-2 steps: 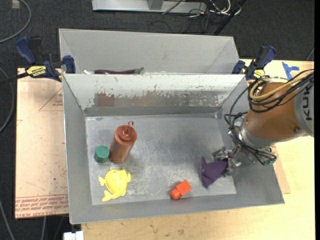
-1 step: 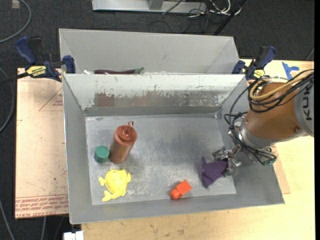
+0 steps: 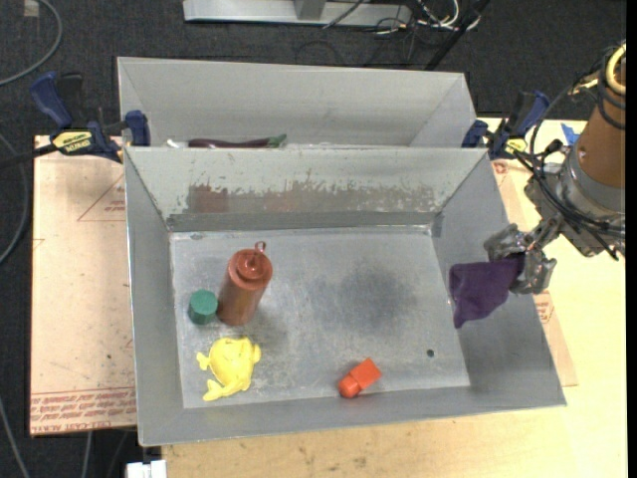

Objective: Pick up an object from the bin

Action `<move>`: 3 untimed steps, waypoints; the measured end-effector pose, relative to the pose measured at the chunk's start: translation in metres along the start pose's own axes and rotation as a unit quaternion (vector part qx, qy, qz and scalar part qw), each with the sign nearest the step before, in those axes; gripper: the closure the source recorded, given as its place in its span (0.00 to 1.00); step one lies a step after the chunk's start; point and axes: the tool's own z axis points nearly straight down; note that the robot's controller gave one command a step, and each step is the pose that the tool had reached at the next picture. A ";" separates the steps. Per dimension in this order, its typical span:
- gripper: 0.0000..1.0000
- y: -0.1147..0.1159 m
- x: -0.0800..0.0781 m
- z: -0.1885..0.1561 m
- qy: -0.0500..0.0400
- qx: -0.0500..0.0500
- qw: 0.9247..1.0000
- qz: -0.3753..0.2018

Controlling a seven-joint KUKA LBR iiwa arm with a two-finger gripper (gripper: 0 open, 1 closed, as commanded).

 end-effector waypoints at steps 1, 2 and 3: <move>1.00 0.000 0.000 -0.003 0.000 0.000 1.000 0.000; 1.00 0.000 0.000 -0.002 0.000 0.000 1.000 0.000; 1.00 0.000 0.000 -0.002 0.000 0.000 1.000 0.000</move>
Offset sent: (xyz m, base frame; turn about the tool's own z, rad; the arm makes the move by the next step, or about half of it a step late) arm 0.0000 0.0000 0.0000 0.0000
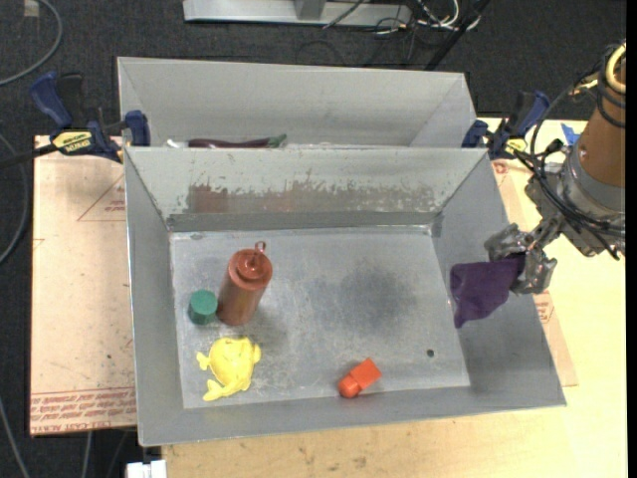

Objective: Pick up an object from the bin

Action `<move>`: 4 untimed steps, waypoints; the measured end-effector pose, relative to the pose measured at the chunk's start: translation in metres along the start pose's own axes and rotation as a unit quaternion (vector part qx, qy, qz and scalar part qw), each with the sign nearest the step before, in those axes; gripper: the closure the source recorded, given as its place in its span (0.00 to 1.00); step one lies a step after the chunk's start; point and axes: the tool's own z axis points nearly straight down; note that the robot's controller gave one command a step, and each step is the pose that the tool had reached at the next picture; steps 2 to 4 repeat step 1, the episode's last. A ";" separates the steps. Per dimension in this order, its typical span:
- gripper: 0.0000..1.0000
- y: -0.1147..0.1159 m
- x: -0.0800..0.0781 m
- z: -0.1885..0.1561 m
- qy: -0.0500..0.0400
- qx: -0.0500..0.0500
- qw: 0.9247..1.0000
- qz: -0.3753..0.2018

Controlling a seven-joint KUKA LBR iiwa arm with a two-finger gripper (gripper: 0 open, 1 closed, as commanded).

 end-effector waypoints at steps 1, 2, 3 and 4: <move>1.00 0.000 0.000 0.000 0.000 0.000 1.000 0.000; 1.00 0.000 0.000 0.000 0.000 0.000 1.000 0.000; 1.00 0.000 0.000 0.000 0.000 0.000 1.000 0.000; 1.00 0.000 0.000 0.000 0.000 0.000 1.000 0.000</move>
Offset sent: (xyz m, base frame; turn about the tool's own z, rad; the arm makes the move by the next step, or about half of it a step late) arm 0.0000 0.0000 0.0000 0.0000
